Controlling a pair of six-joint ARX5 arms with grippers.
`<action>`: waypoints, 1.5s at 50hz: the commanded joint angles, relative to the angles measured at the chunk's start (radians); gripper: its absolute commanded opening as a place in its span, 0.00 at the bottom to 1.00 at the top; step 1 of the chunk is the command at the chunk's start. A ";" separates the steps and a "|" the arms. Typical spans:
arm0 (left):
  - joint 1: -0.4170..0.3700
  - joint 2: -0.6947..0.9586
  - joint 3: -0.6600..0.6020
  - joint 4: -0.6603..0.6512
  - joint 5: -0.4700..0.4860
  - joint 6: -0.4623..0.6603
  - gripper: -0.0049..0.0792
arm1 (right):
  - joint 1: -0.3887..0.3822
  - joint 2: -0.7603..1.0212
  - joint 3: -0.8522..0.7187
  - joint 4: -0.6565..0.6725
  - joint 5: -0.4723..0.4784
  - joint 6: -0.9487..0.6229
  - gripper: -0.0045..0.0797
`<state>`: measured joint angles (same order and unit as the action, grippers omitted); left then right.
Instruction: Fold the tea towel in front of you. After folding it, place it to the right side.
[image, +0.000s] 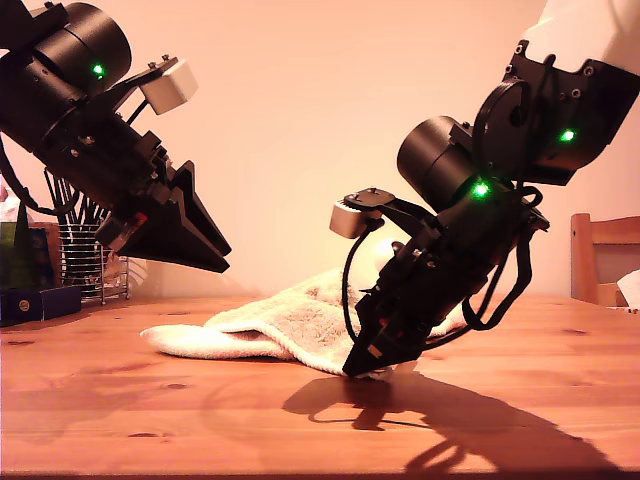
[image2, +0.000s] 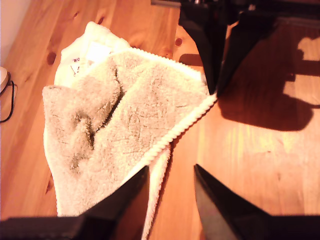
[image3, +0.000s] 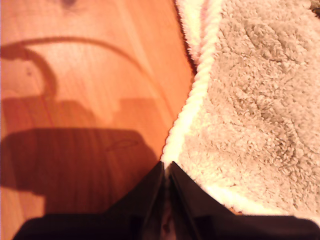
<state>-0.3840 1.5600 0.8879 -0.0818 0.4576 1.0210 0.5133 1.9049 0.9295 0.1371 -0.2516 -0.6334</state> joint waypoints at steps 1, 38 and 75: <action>-0.002 0.005 -0.001 0.018 -0.008 0.001 0.35 | -0.001 0.013 0.001 -0.032 0.029 0.013 0.04; 0.030 0.154 -0.001 0.254 -0.049 0.122 0.51 | 0.058 -0.182 0.023 -0.180 0.046 0.079 0.04; 0.055 0.413 0.113 0.494 -0.069 0.298 0.50 | 0.064 -0.196 0.023 -0.210 0.048 0.114 0.04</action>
<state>-0.3359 1.9480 1.0000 0.4118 0.3840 1.3132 0.5713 1.7176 0.9554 -0.0784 -0.1997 -0.5236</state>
